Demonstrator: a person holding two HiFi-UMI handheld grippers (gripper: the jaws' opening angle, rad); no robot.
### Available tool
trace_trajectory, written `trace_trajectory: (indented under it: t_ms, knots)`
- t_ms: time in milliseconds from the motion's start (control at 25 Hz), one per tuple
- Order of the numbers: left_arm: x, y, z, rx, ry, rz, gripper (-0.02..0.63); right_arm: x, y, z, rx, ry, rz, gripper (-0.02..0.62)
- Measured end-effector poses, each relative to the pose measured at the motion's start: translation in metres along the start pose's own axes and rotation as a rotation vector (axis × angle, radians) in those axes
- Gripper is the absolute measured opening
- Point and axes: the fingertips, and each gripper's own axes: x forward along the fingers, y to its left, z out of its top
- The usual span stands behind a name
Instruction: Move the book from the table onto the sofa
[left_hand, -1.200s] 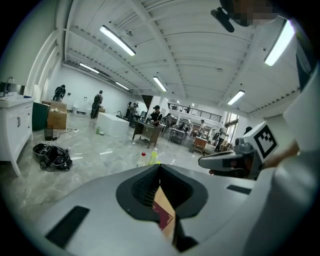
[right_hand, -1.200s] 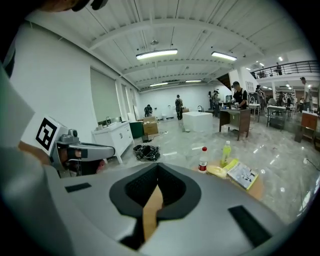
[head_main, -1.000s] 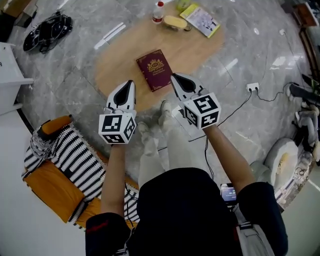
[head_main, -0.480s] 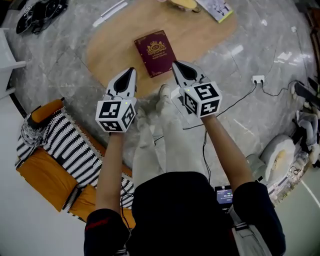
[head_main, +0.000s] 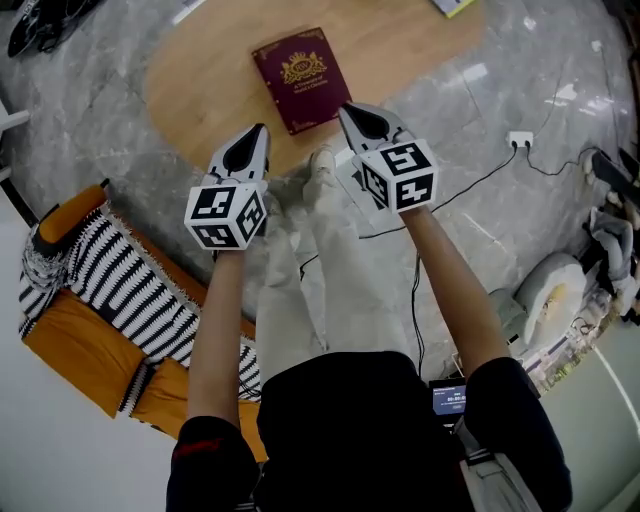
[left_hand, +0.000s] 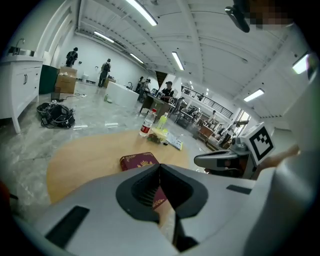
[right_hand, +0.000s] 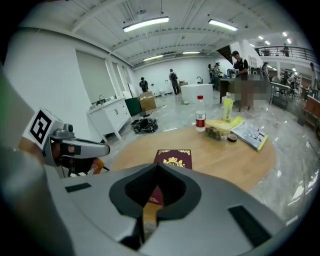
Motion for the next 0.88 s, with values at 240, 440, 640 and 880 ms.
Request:
trace_trajectory:
  t_ms: [240,440,640,880]
  knots:
    - [0.011,0.013,-0.031,-0.030,0.018,0.005,0.015,0.026,-0.012,-0.031,-0.035,0.072,0.003,0.011]
    - [0.016,0.028,-0.052,-0.082,0.022,0.037,0.015,0.050,-0.021,-0.057,-0.071,0.158,0.013,0.011]
    - [0.017,0.038,-0.071,-0.114,0.031,0.053,0.016,0.077,-0.030,-0.066,-0.142,0.217,0.050,0.102]
    - [0.015,0.051,-0.090,-0.137,0.047,0.072,0.015,0.108,-0.034,-0.066,-0.215,0.252,0.086,0.181]
